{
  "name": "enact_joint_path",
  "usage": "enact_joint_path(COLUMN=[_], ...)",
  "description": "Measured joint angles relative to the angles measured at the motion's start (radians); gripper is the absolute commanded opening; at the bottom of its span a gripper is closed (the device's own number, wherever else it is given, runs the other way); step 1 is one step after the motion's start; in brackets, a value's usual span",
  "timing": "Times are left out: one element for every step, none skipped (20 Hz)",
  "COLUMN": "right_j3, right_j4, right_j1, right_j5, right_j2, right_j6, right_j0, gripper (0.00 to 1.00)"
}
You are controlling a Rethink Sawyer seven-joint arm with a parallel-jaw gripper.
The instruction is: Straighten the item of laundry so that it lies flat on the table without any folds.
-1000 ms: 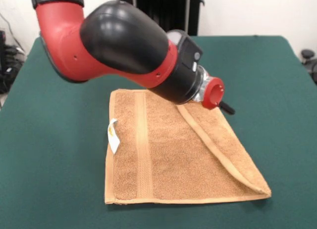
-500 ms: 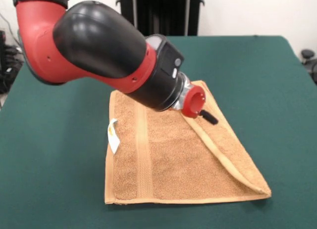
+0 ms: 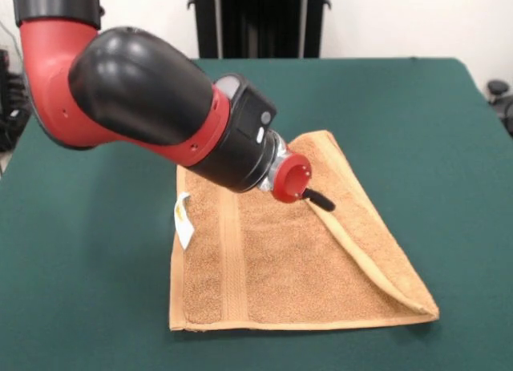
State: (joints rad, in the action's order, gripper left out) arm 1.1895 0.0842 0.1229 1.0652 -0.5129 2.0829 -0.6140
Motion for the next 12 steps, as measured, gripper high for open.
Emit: enact_joint_path(right_j3=[0.000, 0.000, 0.000, 0.000, 0.000, 0.000, 0.000, 0.000, -0.001, -0.002, -0.003, -0.004], right_j4=[0.000, 0.000, 0.000, 0.000, 0.000, 0.000, 0.000, 0.000, 0.001, 0.001, 0.003, 0.005], right_j1=[-0.005, -0.009, -0.014, -0.028, -0.033, -0.036, -0.041, -0.044, -0.047, -0.050, -0.054, -0.058], right_j5=[0.000, 0.000, 0.000, 0.000, 0.000, 0.000, 0.000, 0.000, 0.000, 0.000, 0.000, 0.000], right_j2=[0.000, 0.000, 0.000, 0.000, 0.000, 0.000, 0.000, -0.001, -0.001, -0.001, -0.002, -0.002], right_j6=[0.000, 0.000, 0.000, 0.000, 0.000, 0.000, 0.000, 0.000, 0.000, 0.000, 0.000, 0.000], right_j0=[0.000, 0.000, 0.000, 0.001, 0.002, 0.002, 0.002, 0.002, 0.002, 0.002, 0.002, 0.002], gripper=[1.00, 1.00, 1.00, 1.00, 1.00, 1.00, 1.00, 1.00, 1.00, 1.00, 1.00, 1.00])
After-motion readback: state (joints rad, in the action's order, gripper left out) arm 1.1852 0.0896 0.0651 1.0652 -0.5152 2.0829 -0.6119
